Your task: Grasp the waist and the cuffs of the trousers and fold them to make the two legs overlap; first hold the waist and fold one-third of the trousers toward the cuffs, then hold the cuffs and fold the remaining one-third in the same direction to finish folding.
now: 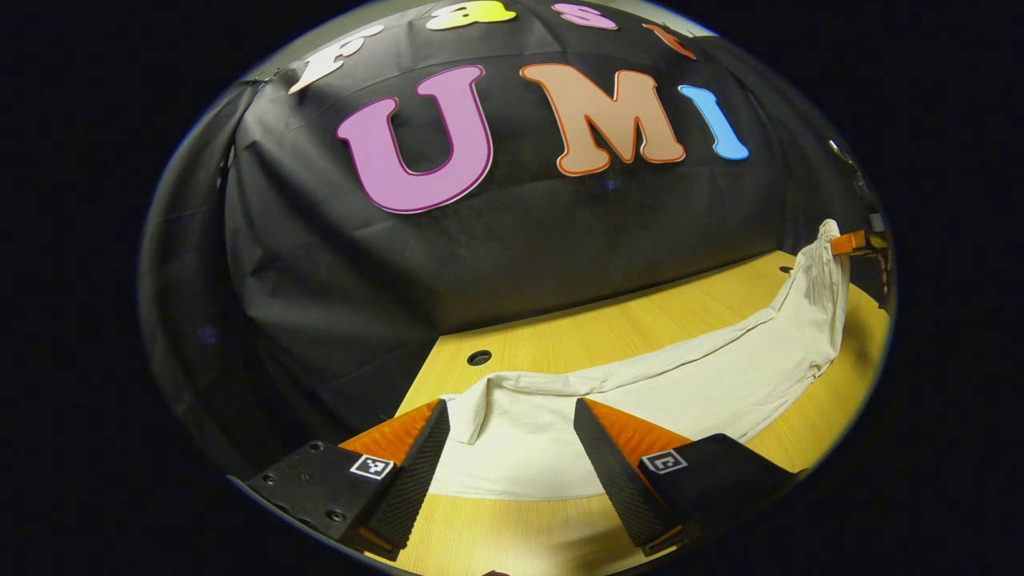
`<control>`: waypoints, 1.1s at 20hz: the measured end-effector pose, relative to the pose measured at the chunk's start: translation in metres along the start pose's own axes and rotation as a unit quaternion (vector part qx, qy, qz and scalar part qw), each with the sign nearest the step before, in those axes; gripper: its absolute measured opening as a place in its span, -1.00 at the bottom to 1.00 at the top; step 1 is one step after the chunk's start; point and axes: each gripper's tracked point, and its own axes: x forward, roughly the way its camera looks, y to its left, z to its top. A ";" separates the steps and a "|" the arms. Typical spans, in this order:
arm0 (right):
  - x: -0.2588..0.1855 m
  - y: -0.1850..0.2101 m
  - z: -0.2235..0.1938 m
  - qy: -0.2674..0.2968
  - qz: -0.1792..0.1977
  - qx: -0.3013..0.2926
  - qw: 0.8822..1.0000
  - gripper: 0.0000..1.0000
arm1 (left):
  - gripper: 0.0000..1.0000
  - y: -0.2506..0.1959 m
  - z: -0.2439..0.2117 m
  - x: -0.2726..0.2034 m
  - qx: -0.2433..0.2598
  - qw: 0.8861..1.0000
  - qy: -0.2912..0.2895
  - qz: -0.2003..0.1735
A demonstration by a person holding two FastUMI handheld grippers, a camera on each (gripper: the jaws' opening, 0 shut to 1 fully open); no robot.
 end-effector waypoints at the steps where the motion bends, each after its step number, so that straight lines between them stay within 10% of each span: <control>1: -0.001 0.020 0.002 -0.005 0.014 -0.009 1.000 -0.65 | 0.92 0.004 -0.003 0.001 -0.005 1.000 0.000 -0.001; 11: -0.011 0.144 -0.044 0.016 0.128 -0.098 0.987 -0.65 | 0.92 0.045 -0.038 0.001 -0.022 0.999 0.026 0.007; 19: -0.005 0.172 -0.110 0.075 0.193 -0.225 0.952 -0.65 | 0.92 0.071 -0.079 0.009 -0.037 0.997 0.068 0.012; 22: -0.007 0.170 -0.108 0.093 0.208 -0.253 0.940 -0.31 | 0.93 0.082 -0.095 0.018 -0.037 0.996 0.080 0.010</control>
